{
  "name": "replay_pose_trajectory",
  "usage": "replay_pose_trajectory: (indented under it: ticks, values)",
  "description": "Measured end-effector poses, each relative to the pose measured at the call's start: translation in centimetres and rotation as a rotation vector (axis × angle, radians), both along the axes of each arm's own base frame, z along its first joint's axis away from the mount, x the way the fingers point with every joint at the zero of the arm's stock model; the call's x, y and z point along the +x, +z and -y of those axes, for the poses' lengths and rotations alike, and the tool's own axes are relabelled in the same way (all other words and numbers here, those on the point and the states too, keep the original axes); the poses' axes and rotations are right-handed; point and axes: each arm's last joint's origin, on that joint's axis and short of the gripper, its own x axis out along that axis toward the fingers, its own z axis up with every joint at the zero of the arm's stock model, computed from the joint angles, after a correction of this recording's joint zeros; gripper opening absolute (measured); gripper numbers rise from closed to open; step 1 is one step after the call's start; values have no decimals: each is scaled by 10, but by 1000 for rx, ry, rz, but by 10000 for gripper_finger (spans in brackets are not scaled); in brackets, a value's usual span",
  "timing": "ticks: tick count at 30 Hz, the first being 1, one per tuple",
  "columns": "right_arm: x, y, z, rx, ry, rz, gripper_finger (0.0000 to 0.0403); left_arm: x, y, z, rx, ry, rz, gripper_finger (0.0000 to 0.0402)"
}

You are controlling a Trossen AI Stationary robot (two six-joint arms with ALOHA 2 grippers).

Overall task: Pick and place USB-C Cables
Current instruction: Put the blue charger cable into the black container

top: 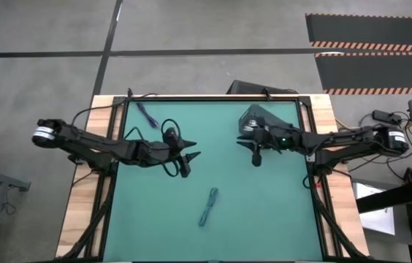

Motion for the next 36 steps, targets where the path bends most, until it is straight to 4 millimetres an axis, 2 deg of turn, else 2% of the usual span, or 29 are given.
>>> replay_pose_trajectory:
  ticks: [9, 19, 27, 32, 36]
  values:
    - [-12, 16, -2, -49, 8, 83, 68, 11, -14, 11, -331, -70, 13, 171]
    - [-13, 18, -2, -72, 14, 86, 68, 26, -29, 39, -702, -59, -194, 171]
    - [-14, 22, -3, -134, 26, 107, 68, 52, -29, 71, -823, -80, -290, 171]
    - [-13, 29, -3, -184, 29, 168, 68, 61, -30, 89, -800, -37, -457, 171]
    - [-13, 32, -3, -205, 29, 200, 68, 69, -32, 98, -764, -10, -502, 171]
